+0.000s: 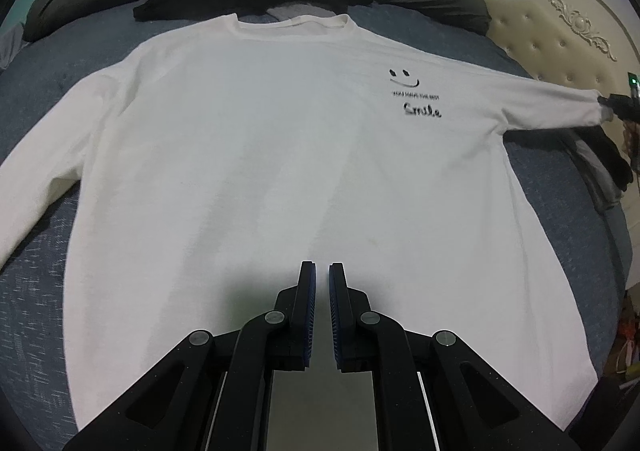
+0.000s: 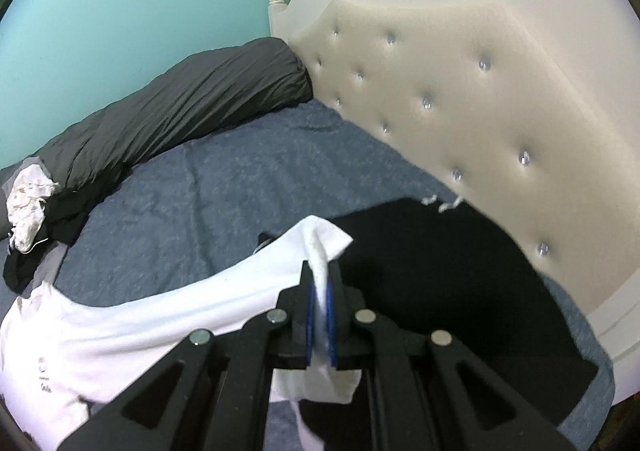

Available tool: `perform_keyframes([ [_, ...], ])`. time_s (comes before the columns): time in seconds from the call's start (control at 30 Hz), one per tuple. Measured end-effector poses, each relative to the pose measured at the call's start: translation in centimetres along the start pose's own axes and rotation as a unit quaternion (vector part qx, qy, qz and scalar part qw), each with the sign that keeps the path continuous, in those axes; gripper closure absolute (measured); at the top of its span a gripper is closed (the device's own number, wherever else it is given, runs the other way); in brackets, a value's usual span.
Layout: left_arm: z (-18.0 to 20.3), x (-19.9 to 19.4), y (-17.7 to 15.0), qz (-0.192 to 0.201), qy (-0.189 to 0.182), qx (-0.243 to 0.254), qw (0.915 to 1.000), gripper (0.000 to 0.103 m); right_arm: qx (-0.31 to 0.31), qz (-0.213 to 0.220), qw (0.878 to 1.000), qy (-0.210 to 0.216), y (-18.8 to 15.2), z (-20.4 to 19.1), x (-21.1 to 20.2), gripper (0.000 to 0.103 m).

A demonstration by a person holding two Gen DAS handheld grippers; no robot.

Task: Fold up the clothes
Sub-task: 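Grasp the sleeve cuff with the right gripper and pull it outward, then open the right gripper to release the sleeve cuff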

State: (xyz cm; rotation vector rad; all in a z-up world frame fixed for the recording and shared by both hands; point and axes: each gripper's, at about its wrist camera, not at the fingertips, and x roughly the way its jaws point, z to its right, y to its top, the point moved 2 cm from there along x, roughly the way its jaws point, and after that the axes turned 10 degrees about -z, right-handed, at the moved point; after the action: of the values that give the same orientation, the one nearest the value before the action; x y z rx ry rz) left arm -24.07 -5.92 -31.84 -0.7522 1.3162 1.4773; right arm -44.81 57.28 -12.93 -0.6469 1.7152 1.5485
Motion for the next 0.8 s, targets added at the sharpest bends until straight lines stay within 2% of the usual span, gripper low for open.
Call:
perform_keyframes([
  [0.07,0.2,0.1,0.0,-0.001,0.001,0.003,1.0000,0.096,-0.006,-0.009,1.000,-0.010,0.5,0.0,1.1,0.098],
  [0.2,0.6,0.2,0.2,-0.003,0.002,0.007,1.0000,0.096,-0.012,-0.058,0.998,-0.026,0.5,0.0,4.7,0.098],
  [0.3,0.7,0.4,0.3,-0.005,0.000,0.008,1.0000,0.096,-0.010,-0.091,0.995,-0.030,0.0,0.1,6.9,0.098],
  [0.4,0.9,0.5,0.2,-0.009,-0.002,0.008,0.9999,0.096,-0.003,-0.105,0.994,-0.027,-0.3,0.4,7.8,0.098],
  [0.53,0.8,0.1,0.2,-0.007,-0.008,0.005,0.9999,0.096,0.004,-0.105,0.994,-0.028,-0.4,1.4,7.3,0.090],
  [0.67,1.1,-0.6,0.4,0.000,-0.016,0.004,0.9999,0.096,0.002,-0.080,0.996,-0.032,-0.6,2.2,5.1,0.072],
  [0.8,1.4,-1.2,0.5,0.006,-0.025,0.005,0.9997,0.096,0.027,-0.064,0.997,-0.019,-1.2,3.4,2.7,0.070],
])
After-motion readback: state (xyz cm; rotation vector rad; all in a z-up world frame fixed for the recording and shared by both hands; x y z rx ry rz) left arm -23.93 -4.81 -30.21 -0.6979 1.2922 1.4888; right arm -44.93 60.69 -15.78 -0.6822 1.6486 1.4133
